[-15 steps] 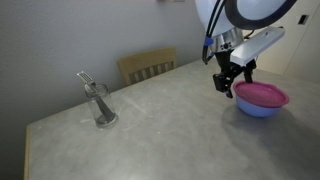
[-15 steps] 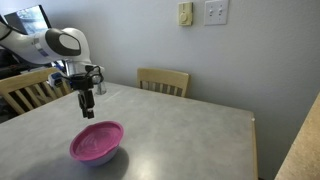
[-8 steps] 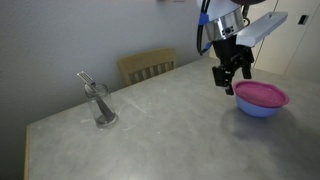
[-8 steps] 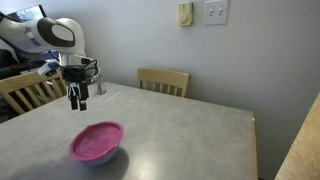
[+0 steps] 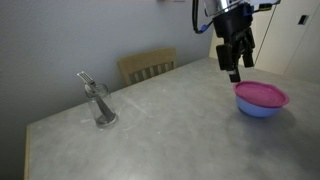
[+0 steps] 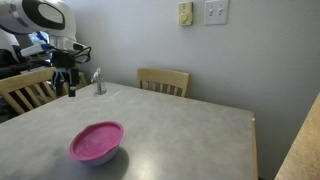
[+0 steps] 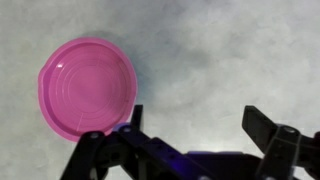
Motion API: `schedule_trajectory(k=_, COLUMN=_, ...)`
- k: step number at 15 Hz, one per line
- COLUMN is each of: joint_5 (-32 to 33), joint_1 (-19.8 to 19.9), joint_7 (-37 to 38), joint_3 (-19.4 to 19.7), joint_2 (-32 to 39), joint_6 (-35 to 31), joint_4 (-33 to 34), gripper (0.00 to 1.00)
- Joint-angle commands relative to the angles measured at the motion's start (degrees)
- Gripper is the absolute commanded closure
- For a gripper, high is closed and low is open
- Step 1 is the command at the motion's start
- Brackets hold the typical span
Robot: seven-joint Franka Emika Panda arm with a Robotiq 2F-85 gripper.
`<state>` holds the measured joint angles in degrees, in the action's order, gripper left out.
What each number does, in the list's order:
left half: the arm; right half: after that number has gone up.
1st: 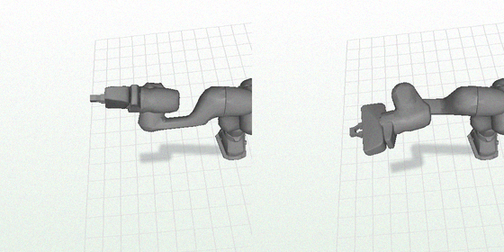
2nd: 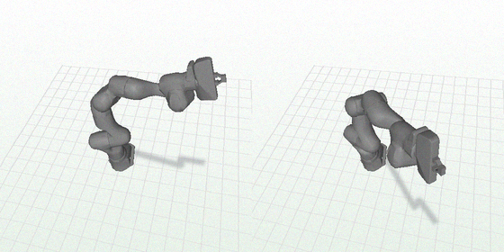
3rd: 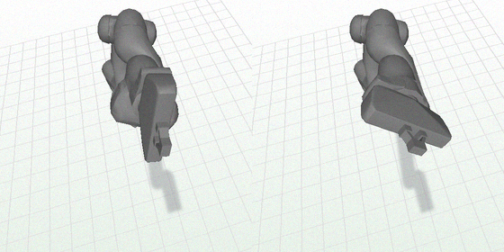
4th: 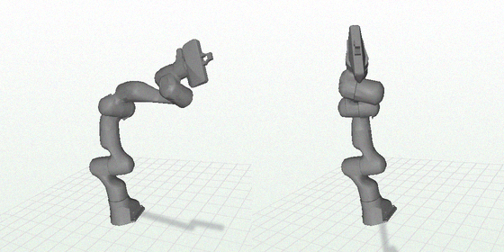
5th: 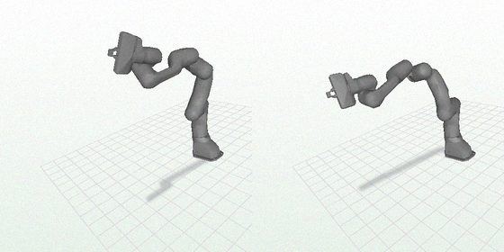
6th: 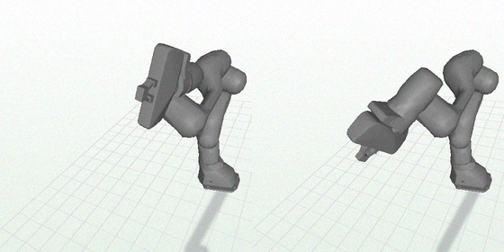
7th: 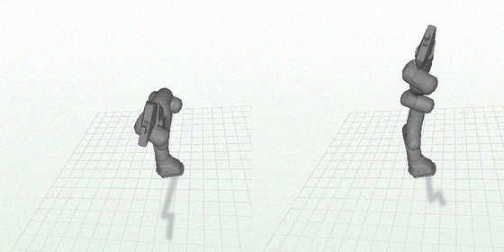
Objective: Put the plate on top of the bowl
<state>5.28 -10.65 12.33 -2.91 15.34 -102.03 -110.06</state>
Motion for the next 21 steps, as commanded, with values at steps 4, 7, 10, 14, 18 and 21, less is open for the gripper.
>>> schedule_trajectory(k=4, joint_5=-3.2, joint_1=1.0, joint_7=-5.5, joint_3=-2.2, joint_2=0.1, joint_6=7.9, joint_4=5.2, gripper=0.0)
schedule_trajectory(k=7, joint_5=-1.8, joint_1=0.6, joint_7=-3.7, joint_3=-2.2, joint_2=-0.2, joint_6=6.1, joint_4=4.3, gripper=0.0)
schedule_trajectory(k=10, joint_5=-1.8, joint_1=0.6, joint_7=-3.8, joint_3=-2.2, joint_2=-0.1, joint_6=6.3, joint_4=4.4, gripper=0.0)
schedule_trajectory(k=14, joint_5=-1.8, joint_1=0.6, joint_7=-3.8, joint_3=-2.2, joint_2=0.0, joint_6=6.4, joint_4=4.4, gripper=0.0)
schedule_trajectory(k=18, joint_5=-1.8, joint_1=0.6, joint_7=-3.8, joint_3=-2.2, joint_2=0.0, joint_6=6.4, joint_4=4.4, gripper=0.0)
schedule_trajectory(k=21, joint_5=-1.8, joint_1=0.6, joint_7=-3.8, joint_3=-2.2, joint_2=0.0, joint_6=6.4, joint_4=4.4, gripper=0.0)
